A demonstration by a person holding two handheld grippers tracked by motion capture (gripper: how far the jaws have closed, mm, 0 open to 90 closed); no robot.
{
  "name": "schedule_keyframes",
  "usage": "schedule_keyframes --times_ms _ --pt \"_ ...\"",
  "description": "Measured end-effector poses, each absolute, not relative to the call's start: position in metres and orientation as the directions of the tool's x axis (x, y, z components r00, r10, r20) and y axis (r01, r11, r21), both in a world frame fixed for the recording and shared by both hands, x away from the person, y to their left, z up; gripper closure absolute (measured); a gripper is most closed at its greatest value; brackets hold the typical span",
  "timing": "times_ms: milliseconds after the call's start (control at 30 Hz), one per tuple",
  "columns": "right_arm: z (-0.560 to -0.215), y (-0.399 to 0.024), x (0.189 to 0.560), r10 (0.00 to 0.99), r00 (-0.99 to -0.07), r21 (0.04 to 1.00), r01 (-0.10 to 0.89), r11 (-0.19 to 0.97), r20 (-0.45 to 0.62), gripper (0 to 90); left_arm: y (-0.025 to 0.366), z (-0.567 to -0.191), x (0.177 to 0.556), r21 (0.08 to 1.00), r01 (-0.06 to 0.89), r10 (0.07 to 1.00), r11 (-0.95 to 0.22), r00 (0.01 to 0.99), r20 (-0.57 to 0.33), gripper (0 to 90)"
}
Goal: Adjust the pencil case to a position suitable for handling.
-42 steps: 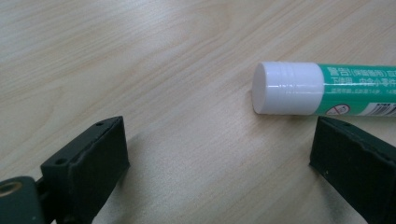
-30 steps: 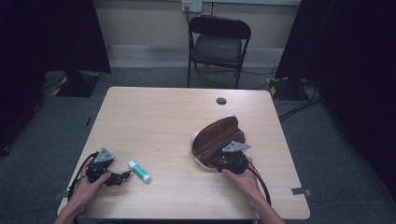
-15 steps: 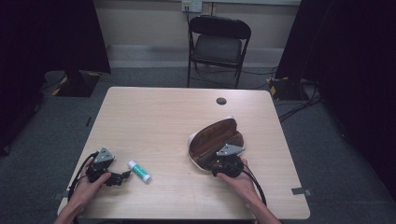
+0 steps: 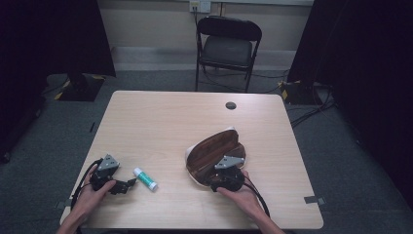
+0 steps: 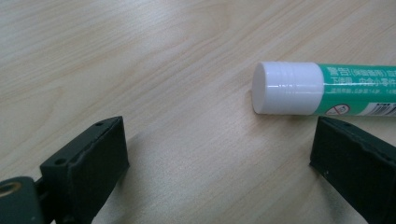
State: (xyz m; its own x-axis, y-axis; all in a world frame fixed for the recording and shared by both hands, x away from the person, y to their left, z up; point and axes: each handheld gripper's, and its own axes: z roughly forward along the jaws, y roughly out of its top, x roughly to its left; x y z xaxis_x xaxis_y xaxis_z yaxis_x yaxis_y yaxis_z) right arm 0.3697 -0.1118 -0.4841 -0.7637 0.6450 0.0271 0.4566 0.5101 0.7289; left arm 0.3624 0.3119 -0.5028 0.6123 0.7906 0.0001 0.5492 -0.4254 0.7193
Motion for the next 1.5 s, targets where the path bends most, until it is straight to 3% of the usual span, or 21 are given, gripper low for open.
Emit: schedule_keyframes --times_ms 167,300,500,833,1200,1233,1500 --pt "-0.476 -0.130 0.375 0.652 -0.757 0.739 0.461 0.491 0.039 42.3 0.312 -0.503 0.362 0.720 0.549 0.791 -0.425 0.612 -0.001 3.5" --pt "-0.473 -0.165 0.391 0.684 -0.728 0.748 0.484 0.455 0.055 50.4 0.312 -0.503 0.362 0.719 0.549 0.790 -0.426 0.613 0.000 3.5" --pt "-0.482 -0.182 0.406 0.720 -0.692 0.739 0.509 0.442 0.046 50.5 0.312 -0.503 0.362 0.719 0.549 0.791 -0.425 0.612 0.000 3.5" --pt "-0.484 -0.173 0.396 0.709 -0.704 0.713 0.517 0.473 0.040 48.3 0.312 -0.503 0.362 0.719 0.549 0.790 -0.426 0.612 0.000 3.5" --pt "-0.485 -0.159 0.378 0.660 -0.751 0.704 0.471 0.532 0.004 47.6 0.312 -0.503 0.362 0.719 0.549 0.791 -0.426 0.612 0.000 3.5" --pt "-0.486 -0.153 0.373 0.643 -0.765 0.700 0.439 0.563 -0.038 46.3 0.312 -0.503 0.362 0.719 0.549 0.791 -0.426 0.612 0.000 3.5" --pt "-0.486 -0.134 0.366 0.600 -0.800 0.703 0.420 0.574 -0.012 44.3 0.312 -0.503 0.362 0.719 0.549 0.791 -0.425 0.612 0.000 3.5"
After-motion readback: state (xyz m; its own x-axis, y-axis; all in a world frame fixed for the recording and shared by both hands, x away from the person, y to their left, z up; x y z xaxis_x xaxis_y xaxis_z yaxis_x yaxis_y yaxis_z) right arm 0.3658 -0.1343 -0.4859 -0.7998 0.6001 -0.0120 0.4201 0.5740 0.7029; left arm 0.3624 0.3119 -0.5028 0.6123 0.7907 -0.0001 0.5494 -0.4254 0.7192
